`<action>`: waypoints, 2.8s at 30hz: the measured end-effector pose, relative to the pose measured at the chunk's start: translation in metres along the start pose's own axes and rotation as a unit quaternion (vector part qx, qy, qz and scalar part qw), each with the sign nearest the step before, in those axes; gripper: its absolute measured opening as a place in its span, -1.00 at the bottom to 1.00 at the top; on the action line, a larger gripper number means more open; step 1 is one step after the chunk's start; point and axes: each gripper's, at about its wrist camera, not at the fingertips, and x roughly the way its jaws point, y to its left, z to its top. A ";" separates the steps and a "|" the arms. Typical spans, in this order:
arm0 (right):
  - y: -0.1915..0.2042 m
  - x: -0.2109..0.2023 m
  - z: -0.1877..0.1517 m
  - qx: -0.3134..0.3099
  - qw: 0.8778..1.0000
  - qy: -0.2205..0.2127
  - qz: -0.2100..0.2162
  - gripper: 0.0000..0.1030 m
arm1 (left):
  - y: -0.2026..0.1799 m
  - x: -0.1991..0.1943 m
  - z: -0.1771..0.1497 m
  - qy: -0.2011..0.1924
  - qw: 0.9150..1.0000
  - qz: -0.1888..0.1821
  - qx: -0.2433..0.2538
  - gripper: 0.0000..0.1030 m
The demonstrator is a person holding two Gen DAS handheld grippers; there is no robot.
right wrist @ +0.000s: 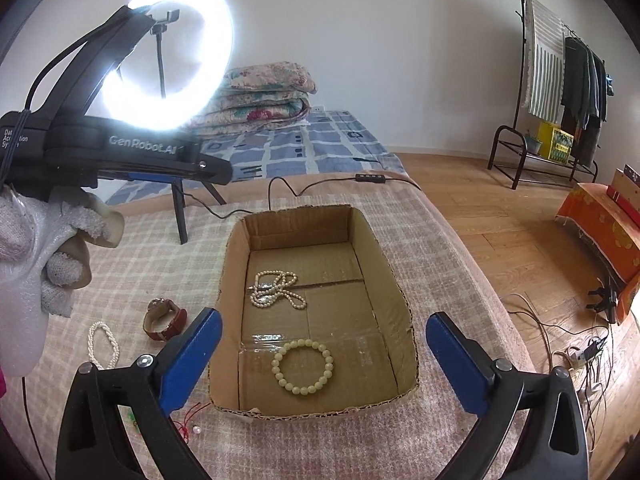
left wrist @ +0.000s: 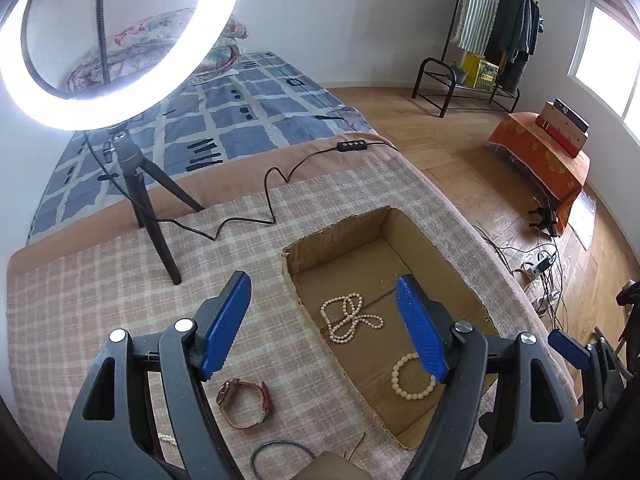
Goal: Organize jewelry
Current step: 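Withdraw both tools from the box back toward the remaining jewelry, then close the left tool on the twisted pearl necklace while the right tool grasps the green pendant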
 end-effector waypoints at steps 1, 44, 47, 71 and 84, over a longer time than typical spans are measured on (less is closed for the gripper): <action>0.002 -0.002 0.000 -0.002 1.000 -0.005 0.001 0.99 | 0.004 -0.004 -0.001 -0.001 1.000 0.002 -0.001 0.50; 0.116 -0.016 -0.069 -0.167 0.962 0.077 0.200 0.12 | 0.163 -0.085 -0.174 0.071 0.984 0.038 -0.156 0.50; 0.127 -0.013 -0.077 -0.187 0.956 0.089 0.210 0.09 | 0.168 -0.076 -0.182 0.088 0.981 0.031 -0.168 0.49; 0.167 0.040 -0.102 -0.230 0.927 0.174 0.240 -0.37 | 0.183 -0.020 -0.212 0.158 0.963 -0.004 -0.218 0.26; 0.172 0.056 -0.110 -0.237 0.921 0.200 0.237 -0.40 | 0.194 0.016 -0.215 0.190 0.948 0.000 -0.256 0.05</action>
